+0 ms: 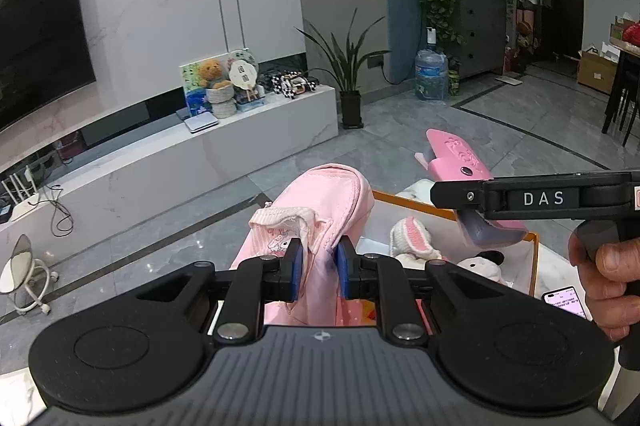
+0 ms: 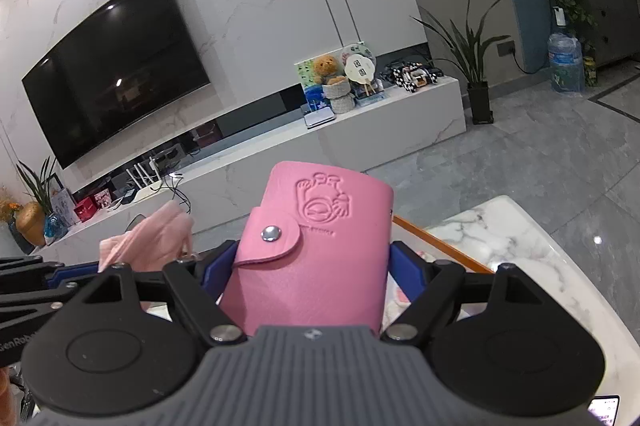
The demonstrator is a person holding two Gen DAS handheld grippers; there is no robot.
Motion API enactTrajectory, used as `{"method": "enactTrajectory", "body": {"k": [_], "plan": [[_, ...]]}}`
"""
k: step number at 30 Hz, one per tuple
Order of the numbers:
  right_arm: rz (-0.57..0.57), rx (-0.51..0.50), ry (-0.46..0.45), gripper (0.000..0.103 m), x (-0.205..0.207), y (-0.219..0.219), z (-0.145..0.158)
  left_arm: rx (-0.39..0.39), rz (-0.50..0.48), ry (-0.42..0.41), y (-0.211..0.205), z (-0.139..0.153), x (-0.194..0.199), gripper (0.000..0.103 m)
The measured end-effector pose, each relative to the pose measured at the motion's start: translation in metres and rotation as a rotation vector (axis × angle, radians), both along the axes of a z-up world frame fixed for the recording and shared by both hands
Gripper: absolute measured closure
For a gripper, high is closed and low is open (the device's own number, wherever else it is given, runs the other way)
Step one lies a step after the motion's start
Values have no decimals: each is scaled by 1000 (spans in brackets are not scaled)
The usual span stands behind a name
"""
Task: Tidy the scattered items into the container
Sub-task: 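Lift the backpack with the left tool while the right tool carries the wallet toward the box, then lower the backpack into the box and open the left tool while the right tool releases the wallet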
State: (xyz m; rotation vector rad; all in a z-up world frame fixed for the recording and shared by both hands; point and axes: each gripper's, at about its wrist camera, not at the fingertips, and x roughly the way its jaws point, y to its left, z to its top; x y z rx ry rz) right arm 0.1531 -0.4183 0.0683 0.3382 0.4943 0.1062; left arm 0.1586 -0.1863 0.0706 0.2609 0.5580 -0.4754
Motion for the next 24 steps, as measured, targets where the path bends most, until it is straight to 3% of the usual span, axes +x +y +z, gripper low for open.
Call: {"method": "enactTrajectory", "body": {"k": [24], "plan": [[-56,7,123,20,25,-57,-55,-67,-28,161,-67,-58,57,82]]}}
